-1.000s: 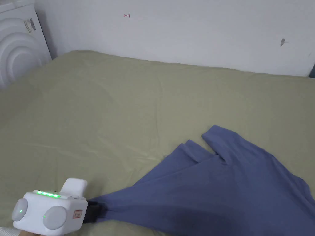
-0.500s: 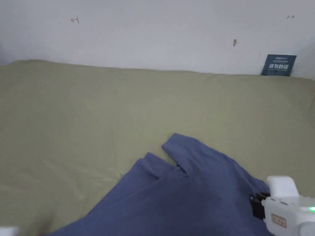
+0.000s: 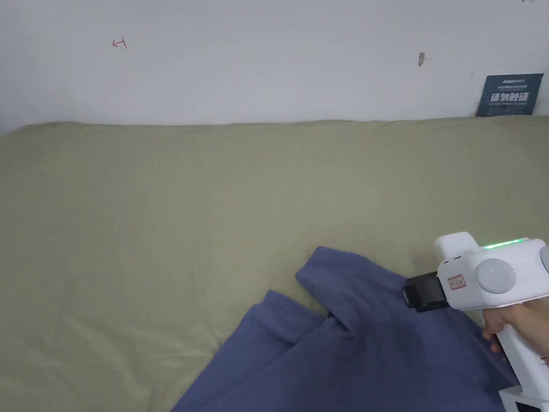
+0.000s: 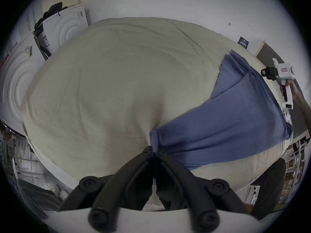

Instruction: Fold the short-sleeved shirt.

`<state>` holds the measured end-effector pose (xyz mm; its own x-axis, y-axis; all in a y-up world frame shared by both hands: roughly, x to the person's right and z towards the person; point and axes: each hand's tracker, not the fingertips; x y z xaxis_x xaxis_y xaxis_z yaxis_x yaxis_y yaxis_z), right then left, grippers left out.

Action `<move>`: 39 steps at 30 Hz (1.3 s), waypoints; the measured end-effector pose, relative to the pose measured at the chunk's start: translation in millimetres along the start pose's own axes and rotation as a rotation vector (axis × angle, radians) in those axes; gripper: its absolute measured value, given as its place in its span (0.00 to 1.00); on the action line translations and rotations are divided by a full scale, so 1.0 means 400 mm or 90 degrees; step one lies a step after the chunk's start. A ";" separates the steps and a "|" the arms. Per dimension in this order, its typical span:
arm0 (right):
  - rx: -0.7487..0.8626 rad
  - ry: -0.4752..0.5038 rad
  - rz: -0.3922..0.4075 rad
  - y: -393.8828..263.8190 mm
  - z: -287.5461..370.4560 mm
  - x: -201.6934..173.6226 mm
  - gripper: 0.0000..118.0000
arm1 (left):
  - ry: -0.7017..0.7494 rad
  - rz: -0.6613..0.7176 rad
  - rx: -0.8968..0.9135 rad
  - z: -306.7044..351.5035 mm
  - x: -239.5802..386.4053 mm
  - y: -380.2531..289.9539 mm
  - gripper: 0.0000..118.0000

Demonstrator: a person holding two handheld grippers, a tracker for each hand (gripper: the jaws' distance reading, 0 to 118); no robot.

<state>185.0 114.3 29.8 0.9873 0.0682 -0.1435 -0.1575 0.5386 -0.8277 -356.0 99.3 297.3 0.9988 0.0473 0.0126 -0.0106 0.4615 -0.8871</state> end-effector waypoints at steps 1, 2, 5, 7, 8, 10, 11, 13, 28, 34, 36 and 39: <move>-0.007 -0.030 0.009 0.007 -0.016 -0.011 0.87 | -0.001 0.001 0.000 -0.002 -0.002 -0.001 0.02; -0.023 -0.035 0.019 -0.001 -0.033 0.001 0.86 | -0.001 0.004 0.001 -0.003 -0.003 -0.001 0.02; -0.038 -0.019 0.019 -0.016 -0.045 0.018 0.70 | -0.002 0.007 0.000 -0.004 -0.004 -0.001 0.02; -0.033 0.010 -0.016 -0.014 -0.011 0.011 0.00 | -0.002 0.007 -0.001 -0.004 -0.003 0.000 0.02; -0.011 0.012 -0.017 -0.015 0.011 0.010 0.00 | -0.001 0.003 -0.002 -0.004 -0.002 0.000 0.02; 0.011 -0.008 -0.019 -0.009 0.056 0.005 0.00 | 0.003 -0.001 -0.004 -0.003 0.001 0.003 0.02; 0.009 0.010 -0.014 -0.002 0.071 -0.002 0.00 | 0.005 -0.003 -0.005 0.000 0.005 0.004 0.02; 0.033 0.001 -0.010 0.005 0.139 -0.006 0.00 | 0.011 -0.010 -0.001 0.014 0.010 0.004 0.02; 0.289 -0.090 0.009 0.032 0.840 0.073 0.00 | -0.078 -0.016 0.234 0.336 0.124 0.299 0.01; 0.388 -0.155 -0.031 0.057 1.079 0.152 0.00 | -0.087 -0.015 0.301 0.468 0.209 0.513 0.01; 0.407 -0.171 -0.049 0.069 1.131 0.176 0.00 | -0.077 -0.016 0.321 0.507 0.234 0.575 0.01; 0.423 -0.168 -0.068 0.092 1.183 0.209 0.00 | -0.067 -0.022 0.335 0.550 0.261 0.673 0.01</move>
<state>271.5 537.2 244.2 0.9821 0.1414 0.1248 -0.0964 0.9450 -0.3126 -265.1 423.3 161.2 0.9890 0.1003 0.1088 -0.0268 0.8445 -0.5350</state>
